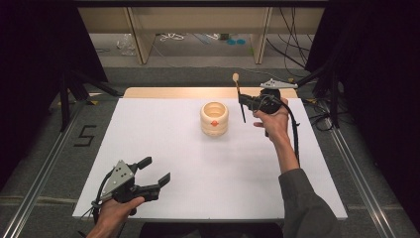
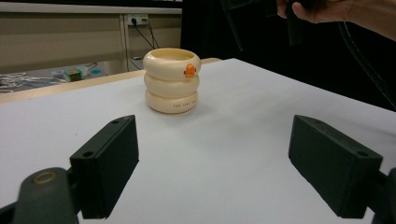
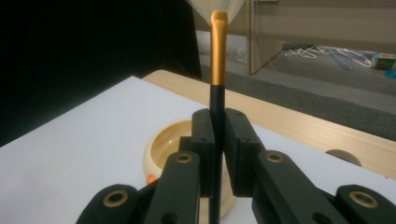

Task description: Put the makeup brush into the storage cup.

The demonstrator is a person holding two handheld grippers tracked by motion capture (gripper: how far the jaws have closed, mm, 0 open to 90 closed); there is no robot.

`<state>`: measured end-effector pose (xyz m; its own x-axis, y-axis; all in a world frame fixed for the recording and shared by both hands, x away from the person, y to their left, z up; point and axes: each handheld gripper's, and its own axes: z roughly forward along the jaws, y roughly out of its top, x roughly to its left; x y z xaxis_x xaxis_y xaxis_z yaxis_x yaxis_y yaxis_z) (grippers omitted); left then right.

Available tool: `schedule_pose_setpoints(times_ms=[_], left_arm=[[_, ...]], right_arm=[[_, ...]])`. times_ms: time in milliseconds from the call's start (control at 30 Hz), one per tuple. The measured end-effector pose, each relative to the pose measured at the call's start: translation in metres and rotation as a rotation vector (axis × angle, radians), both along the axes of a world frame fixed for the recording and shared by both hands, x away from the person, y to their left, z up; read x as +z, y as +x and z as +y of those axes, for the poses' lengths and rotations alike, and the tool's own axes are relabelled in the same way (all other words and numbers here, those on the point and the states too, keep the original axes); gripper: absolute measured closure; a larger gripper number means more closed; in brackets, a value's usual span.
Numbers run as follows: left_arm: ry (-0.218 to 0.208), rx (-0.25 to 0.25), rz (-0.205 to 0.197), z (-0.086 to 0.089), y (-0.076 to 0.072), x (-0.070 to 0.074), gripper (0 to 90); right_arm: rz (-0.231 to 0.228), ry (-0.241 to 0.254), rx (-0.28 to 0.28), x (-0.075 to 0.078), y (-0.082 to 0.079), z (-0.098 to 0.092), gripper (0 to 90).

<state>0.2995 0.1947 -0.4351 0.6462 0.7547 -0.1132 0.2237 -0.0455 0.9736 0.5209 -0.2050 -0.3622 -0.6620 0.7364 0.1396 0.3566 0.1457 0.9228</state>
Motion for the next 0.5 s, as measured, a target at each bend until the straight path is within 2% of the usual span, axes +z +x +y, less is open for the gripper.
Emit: schedule_pose_setpoints(times_ms=[500], left_arm=[[0.001, 0.002, 0.002, 0.0000, 0.0002, 0.0000, 15.8]], right_arm=[[-0.004, 0.008, -0.008, 0.0027, 0.0074, 0.0030, 83.2]])
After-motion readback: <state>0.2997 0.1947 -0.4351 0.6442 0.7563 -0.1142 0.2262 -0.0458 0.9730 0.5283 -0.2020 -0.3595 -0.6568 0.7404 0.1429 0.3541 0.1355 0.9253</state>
